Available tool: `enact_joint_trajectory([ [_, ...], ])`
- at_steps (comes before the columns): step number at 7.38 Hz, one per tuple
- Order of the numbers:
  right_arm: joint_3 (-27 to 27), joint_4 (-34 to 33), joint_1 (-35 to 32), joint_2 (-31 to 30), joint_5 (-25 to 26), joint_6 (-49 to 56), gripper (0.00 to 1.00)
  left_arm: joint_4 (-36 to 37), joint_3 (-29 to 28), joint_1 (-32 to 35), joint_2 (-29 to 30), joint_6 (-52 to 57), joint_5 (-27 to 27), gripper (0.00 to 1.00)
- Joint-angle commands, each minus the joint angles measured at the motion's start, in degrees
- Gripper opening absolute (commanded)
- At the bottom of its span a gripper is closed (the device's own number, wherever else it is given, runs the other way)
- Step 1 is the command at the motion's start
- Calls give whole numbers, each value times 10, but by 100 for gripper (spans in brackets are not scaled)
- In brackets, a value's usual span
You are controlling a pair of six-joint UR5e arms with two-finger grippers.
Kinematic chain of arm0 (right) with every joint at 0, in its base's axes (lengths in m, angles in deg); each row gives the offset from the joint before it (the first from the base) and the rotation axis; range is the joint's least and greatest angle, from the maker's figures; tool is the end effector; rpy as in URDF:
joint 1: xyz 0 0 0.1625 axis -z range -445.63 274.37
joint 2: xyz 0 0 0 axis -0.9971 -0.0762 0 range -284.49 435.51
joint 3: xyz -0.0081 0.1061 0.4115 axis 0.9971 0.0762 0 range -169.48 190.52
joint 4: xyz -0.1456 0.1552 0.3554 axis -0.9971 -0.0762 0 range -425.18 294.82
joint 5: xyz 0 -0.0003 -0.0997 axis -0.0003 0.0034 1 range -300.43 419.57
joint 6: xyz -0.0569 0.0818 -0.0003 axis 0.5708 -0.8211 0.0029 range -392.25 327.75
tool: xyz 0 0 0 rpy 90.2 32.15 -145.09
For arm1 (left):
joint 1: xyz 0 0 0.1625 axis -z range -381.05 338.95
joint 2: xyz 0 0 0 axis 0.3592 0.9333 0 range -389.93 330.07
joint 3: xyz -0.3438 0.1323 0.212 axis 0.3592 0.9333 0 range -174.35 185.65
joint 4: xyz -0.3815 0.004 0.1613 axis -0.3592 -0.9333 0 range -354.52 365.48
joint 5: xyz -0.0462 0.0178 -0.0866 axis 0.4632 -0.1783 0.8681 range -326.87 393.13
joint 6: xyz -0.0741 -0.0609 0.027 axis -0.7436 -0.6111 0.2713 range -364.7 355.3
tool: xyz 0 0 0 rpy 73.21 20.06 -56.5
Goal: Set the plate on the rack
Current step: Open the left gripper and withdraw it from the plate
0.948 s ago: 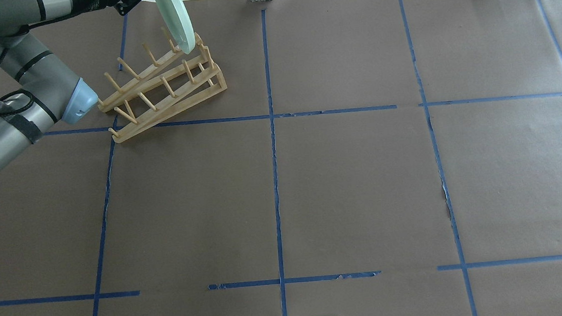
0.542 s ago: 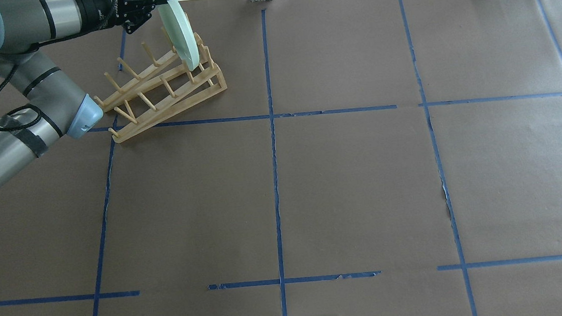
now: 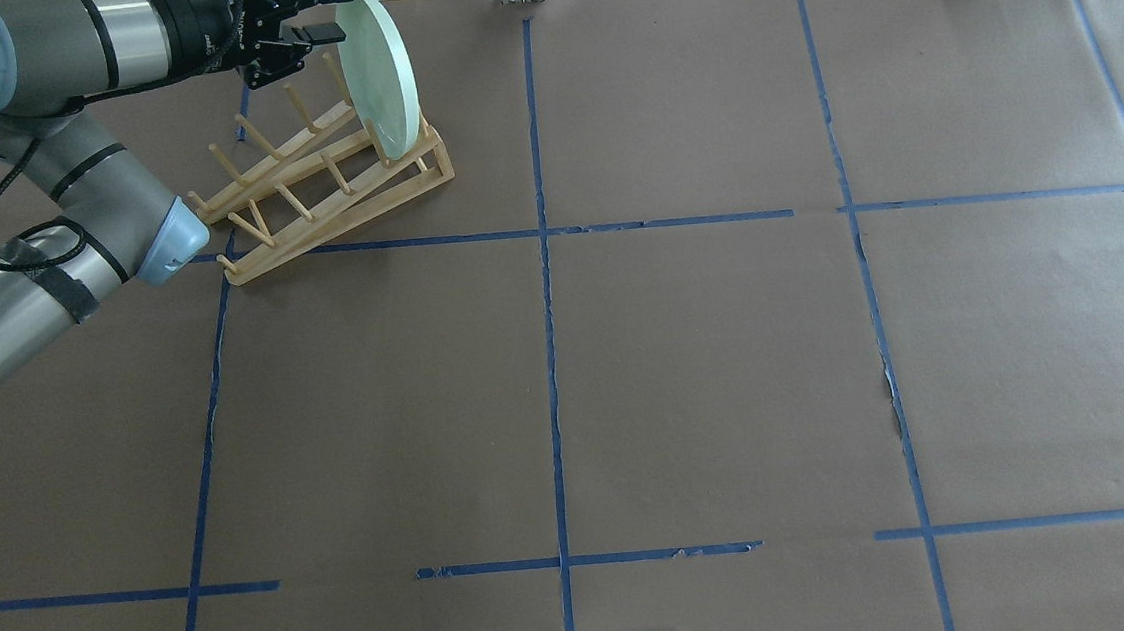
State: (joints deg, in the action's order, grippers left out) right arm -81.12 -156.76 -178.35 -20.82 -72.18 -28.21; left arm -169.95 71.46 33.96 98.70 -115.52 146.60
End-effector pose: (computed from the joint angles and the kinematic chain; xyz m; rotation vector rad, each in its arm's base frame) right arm 0.0876 -0.4314 0.7018 -0.0614 -0.7327 0.0178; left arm 0.3350 -0.6419 0.2828 0.2213 1.7545 -0.6148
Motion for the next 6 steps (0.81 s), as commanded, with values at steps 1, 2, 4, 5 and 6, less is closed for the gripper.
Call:
enact_joint_trajectory([
  [1, 0, 0, 0, 0, 0, 0, 100, 143, 61, 22, -20, 105, 109, 100],
  [2, 0, 0, 0, 0, 0, 0, 100, 223, 101, 48, -55, 177, 178, 100],
  [4, 0, 0, 1, 0, 0, 0, 100, 421, 172, 112, -105, 431, 221, 100],
  [5, 0, 0, 0, 0, 0, 0, 100, 558, 208, 133, -145, 622, 214, 100],
  [6, 0, 0, 0, 0, 0, 0, 100, 696, 228, 171, -161, 812, 212, 100],
])
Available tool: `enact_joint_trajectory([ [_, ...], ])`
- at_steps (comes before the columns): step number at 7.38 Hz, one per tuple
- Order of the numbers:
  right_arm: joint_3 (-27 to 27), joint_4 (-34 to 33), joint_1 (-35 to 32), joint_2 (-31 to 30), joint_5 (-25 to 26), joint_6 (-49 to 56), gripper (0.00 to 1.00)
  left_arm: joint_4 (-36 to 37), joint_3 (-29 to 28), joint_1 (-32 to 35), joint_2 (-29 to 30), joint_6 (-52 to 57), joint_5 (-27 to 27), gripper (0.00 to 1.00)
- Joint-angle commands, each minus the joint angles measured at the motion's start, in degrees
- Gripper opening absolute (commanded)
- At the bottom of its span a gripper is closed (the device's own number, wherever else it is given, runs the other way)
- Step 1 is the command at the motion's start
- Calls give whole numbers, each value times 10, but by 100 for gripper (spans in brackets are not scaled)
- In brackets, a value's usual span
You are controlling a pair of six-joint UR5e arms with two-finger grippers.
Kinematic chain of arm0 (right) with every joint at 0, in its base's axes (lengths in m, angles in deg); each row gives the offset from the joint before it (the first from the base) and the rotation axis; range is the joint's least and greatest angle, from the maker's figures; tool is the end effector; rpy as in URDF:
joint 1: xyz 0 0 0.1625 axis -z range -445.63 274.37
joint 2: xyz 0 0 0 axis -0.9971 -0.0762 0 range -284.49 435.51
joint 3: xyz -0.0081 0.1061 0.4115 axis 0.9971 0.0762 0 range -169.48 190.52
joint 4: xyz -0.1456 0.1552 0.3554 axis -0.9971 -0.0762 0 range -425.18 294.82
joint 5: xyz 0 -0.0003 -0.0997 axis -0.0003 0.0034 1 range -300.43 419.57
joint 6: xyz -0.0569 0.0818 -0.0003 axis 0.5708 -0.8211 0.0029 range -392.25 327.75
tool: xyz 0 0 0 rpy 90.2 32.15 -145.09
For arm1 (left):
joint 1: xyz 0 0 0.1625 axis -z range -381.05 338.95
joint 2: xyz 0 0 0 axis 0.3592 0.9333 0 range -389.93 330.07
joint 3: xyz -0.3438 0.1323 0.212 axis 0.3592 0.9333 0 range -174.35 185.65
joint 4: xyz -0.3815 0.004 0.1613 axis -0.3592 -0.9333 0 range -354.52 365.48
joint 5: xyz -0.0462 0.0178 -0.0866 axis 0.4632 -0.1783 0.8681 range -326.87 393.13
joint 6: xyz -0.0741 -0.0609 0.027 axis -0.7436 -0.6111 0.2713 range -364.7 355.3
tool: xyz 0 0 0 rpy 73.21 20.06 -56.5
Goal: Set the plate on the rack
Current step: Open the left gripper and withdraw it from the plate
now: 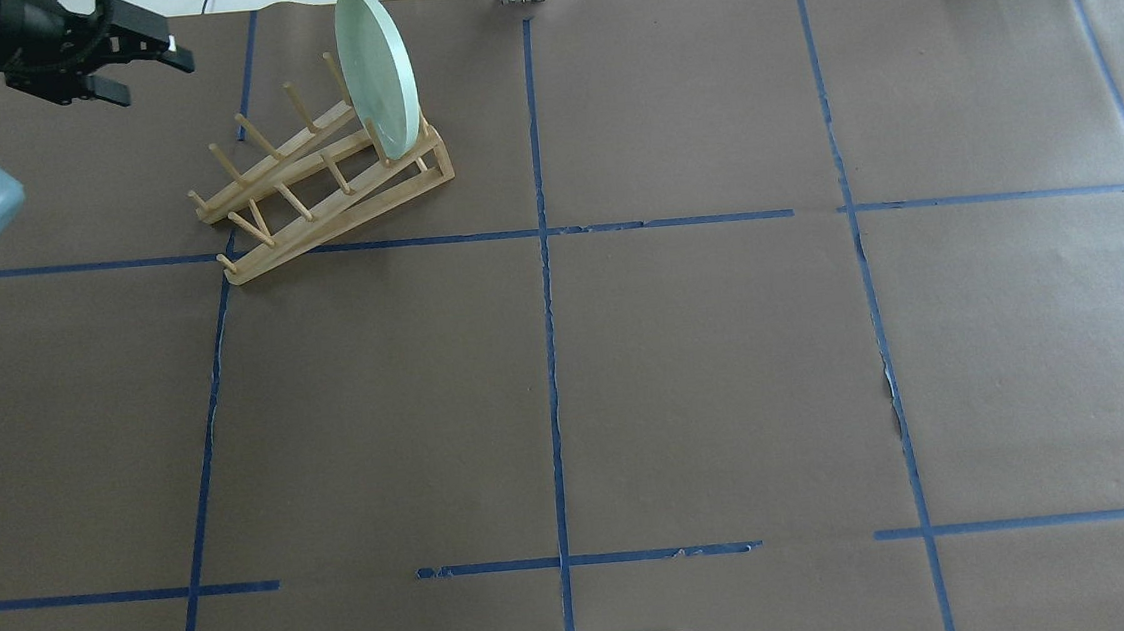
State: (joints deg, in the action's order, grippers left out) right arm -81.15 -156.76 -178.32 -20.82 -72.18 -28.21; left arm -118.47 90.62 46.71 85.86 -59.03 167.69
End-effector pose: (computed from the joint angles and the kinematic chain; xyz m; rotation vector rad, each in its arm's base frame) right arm 0.0874 -0.4315 0.7016 -0.0611 -0.7327 0.0172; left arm 0.1938 -0.6415 0.3657 0.2647 1.1163 -0.1263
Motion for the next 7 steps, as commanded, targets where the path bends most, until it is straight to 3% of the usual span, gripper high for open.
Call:
enact_joint_trajectory([
  [1, 0, 0, 0, 0, 0, 0, 100, 281, 41, 87, -35, 401, -10, 100],
  [2, 0, 0, 1, 0, 0, 0, 100, 390, 36, 132, -35, 548, -21, 100],
  [3, 1, 0, 0, 0, 0, 0, 100, 437, 39, 155, -55, 642, -49, 100],
  [5, 1, 0, 1, 0, 0, 0, 100, 436, 35, 216, -118, 649, -43, 100],
  [7, 1, 0, 1, 0, 0, 0, 100, 434, 41, 229, -159, 648, 26, 100],
])
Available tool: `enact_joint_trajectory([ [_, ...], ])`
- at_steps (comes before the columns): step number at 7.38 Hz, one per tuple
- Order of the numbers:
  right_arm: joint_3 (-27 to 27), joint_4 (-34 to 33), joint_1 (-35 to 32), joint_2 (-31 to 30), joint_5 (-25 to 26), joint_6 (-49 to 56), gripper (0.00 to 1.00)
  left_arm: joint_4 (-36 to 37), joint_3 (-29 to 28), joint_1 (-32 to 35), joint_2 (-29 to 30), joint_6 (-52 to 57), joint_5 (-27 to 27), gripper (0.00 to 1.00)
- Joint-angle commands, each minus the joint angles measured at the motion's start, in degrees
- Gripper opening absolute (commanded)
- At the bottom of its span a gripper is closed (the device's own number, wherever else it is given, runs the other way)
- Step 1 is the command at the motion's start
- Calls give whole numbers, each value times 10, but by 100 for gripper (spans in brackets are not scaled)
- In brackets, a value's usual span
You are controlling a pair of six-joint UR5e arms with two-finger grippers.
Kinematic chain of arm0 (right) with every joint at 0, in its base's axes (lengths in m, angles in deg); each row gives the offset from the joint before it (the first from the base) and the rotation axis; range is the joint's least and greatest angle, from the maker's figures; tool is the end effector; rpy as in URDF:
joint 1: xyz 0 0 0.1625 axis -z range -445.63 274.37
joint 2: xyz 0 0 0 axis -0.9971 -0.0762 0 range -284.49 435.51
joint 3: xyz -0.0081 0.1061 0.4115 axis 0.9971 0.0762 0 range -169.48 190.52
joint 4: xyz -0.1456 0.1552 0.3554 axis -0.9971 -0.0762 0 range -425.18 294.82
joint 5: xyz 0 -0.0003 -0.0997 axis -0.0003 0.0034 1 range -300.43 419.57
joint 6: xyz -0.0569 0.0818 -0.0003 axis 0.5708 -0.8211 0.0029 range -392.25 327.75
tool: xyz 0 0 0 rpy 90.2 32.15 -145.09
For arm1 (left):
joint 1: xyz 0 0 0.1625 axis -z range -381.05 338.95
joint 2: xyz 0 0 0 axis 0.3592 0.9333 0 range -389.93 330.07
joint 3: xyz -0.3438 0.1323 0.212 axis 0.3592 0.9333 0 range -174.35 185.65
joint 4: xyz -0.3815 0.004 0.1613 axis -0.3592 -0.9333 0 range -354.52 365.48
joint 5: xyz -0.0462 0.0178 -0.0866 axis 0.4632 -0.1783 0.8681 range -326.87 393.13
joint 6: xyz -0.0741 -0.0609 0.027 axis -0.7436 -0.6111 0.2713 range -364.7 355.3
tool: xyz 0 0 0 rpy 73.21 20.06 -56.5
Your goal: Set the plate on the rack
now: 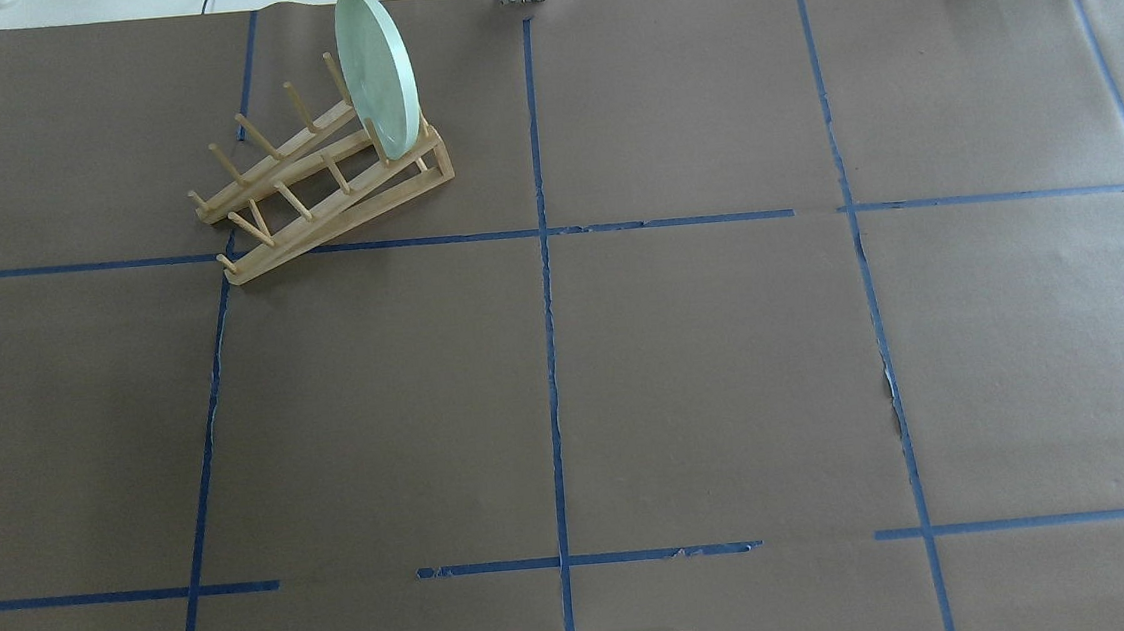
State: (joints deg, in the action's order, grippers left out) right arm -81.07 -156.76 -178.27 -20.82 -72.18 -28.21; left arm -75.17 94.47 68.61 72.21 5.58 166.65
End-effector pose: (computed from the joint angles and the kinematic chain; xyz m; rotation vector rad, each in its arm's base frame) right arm 0.0870 -0.4314 0.7022 -0.0627 -0.7327 0.0168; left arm -0.0613 -0.5765 0.5729 0.0925 0.7554 0.1871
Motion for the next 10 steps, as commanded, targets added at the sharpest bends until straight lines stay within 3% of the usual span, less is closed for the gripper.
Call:
enact_joint_trajectory([
  [1, -1, 0, -1, 0, 0, -1, 100, 0, 7, 9, -26, 3, 32, 100],
  [4, 0, 0, -1, 0, 0, 0, 100, -37, 16, 9, -27, 4, 32, 100],
  [10, 0, 0, 0, 0, 0, 0, 100, -42, 19, 9, -40, 6, 32, 100],
])
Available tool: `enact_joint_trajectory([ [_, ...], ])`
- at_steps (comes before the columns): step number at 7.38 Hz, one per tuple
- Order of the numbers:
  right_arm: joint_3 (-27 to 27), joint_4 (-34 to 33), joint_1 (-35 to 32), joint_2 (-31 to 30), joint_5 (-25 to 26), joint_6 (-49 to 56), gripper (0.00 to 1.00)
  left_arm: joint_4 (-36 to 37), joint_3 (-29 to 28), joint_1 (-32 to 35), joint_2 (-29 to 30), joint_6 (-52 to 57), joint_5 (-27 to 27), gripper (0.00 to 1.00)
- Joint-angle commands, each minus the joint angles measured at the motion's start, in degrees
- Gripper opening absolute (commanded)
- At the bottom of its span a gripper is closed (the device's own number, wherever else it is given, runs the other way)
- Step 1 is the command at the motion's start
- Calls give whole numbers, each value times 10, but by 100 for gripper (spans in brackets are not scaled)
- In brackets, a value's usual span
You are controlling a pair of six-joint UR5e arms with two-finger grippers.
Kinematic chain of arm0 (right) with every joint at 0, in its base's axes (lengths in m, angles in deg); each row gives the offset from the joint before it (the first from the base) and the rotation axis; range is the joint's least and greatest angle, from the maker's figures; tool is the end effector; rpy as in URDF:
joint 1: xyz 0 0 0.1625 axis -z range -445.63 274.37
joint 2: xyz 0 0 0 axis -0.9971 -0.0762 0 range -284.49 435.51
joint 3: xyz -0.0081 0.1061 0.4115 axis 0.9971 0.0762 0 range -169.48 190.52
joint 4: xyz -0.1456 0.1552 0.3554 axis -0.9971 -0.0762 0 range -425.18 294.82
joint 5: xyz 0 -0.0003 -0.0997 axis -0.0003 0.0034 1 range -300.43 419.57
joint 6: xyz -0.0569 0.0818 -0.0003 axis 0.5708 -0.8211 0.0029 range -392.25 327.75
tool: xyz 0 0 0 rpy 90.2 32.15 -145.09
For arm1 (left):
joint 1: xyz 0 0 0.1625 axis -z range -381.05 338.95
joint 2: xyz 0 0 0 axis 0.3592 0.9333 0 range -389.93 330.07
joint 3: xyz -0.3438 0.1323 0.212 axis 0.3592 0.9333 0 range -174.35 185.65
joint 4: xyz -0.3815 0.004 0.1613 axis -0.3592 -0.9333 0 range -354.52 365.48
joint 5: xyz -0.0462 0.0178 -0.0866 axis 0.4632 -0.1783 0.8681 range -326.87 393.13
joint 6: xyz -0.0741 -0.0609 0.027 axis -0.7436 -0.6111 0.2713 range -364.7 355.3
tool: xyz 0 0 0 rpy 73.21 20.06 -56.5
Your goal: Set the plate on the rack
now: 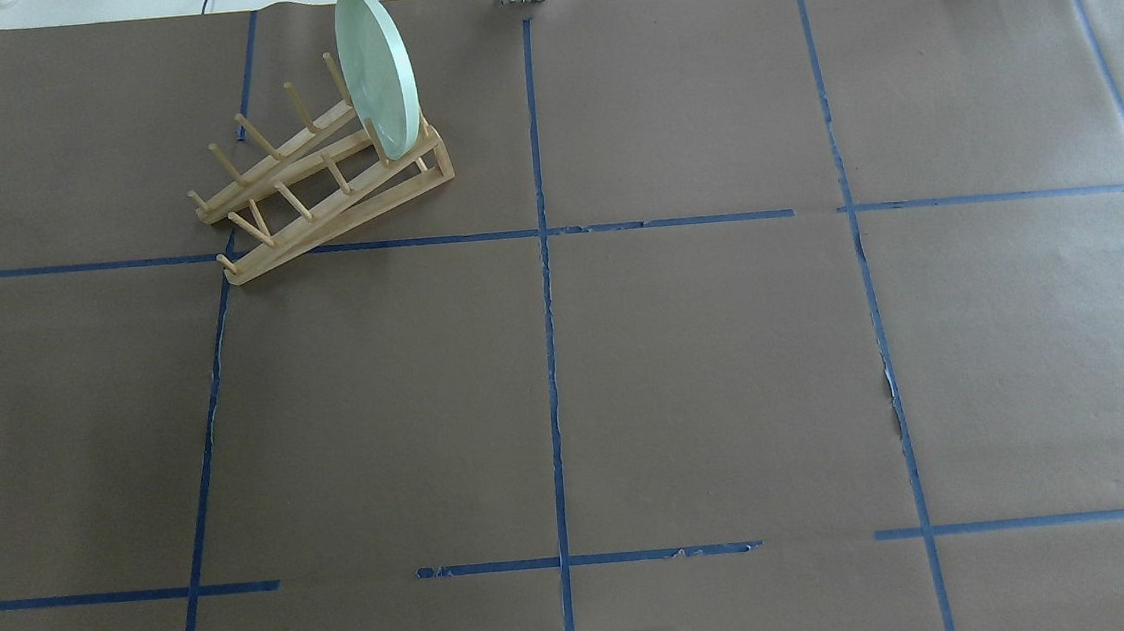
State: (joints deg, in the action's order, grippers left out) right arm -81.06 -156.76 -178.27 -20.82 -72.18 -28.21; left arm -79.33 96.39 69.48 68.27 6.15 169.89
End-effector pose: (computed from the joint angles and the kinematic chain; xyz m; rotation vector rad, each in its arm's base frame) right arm 0.0870 -0.4314 0.7023 -0.0629 -0.7327 0.0169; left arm -0.0658 -0.5514 0.5838 0.1426 0.8069 0.1968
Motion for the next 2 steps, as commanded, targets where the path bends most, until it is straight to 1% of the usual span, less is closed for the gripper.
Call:
enact_joint_trajectory([
  [1, 0, 0, 0, 0, 0, 0, 100, 1, 0, 0, 0, 0, 0, 100],
  [2, 0, 0, -1, 0, 0, 0, 100, 0, -1, 0, 0, 0, -1, 100],
])
